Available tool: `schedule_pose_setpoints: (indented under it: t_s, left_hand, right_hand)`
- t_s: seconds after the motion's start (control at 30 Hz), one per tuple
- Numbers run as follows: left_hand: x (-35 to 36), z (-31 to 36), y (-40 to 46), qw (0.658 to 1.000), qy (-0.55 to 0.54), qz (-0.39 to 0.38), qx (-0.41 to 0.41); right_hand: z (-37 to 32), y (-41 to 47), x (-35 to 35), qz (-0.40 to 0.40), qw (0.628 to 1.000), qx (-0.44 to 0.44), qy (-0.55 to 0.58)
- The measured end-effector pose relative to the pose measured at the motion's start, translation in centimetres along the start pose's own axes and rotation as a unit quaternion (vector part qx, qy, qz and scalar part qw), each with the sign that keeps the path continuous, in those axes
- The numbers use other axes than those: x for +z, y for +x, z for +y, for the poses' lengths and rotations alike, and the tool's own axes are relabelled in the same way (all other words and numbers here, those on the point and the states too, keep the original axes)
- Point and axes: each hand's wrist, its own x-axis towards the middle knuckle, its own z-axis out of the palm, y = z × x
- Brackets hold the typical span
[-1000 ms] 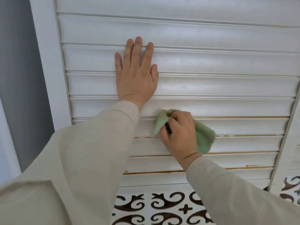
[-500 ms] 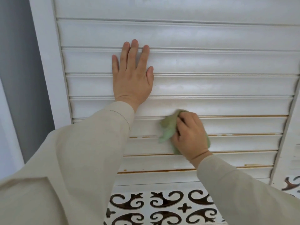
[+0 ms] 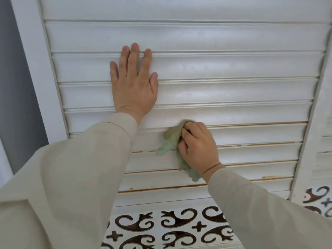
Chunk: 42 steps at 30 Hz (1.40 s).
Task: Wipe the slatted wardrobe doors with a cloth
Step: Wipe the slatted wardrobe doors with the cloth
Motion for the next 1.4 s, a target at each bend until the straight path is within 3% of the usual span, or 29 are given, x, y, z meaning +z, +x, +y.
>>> schedule_pose_setpoints:
  t_s: [0.13,0.27,0.33,0.37,0.47,0.53,0.7,0.9,1.03,1.27,1.4]
  left_hand:
    - [-0.1,0.5,0.1,1.000,0.004,0.000,0.001]
    - [-0.5,1.4,0.0,1.000,0.013,-0.009,-0.027]
    - [-0.6,3.2,0.3,0.997,0.015,-0.018,-0.073]
    - [0.8,7.4,0.5,0.997,0.011,-0.031,-0.063]
    - [2.8,14.8,0.3,0.992,-0.008,-0.062,0.111]
    - [4.1,16.9,-0.1,0.987,-0.012,-0.055,0.150]
    - [5.4,16.6,-1.1,0.991,-0.008,-0.003,0.131]
    - [5.9,17.3,-1.3,0.991,-0.006,0.031,0.130]
    - [5.6,17.7,-1.2,0.991,-0.005,0.022,0.128]
    - [5.4,21.7,-1.0,0.998,-0.019,0.027,0.052]
    - [6.2,21.1,-1.1,0.996,-0.026,0.064,0.056]
  right_hand:
    - [5.8,-2.2,-3.8,0.024,0.996,0.060,-0.057]
    - [5.6,-2.3,-4.6,0.006,0.993,0.115,-0.040]
    - [4.7,-1.9,-4.5,-0.010,0.994,0.110,-0.023]
    - [6.7,-2.6,-5.2,-0.017,0.994,0.107,-0.013]
    - [6.1,-1.8,-4.9,-0.052,0.997,0.062,0.019]
    - [5.4,-1.4,-4.7,-0.081,0.996,0.039,0.030]
    - [11.0,-3.2,-7.5,-0.061,0.997,0.057,-0.008]
    - [20.7,-7.1,-12.6,-0.022,0.981,0.169,-0.089]
    - [21.1,-7.7,-13.2,0.001,0.966,0.242,-0.093]
    - [15.1,-4.8,-10.5,-0.065,0.990,0.123,-0.022]
    - [19.7,-6.6,-13.0,-0.057,0.981,0.176,-0.059]
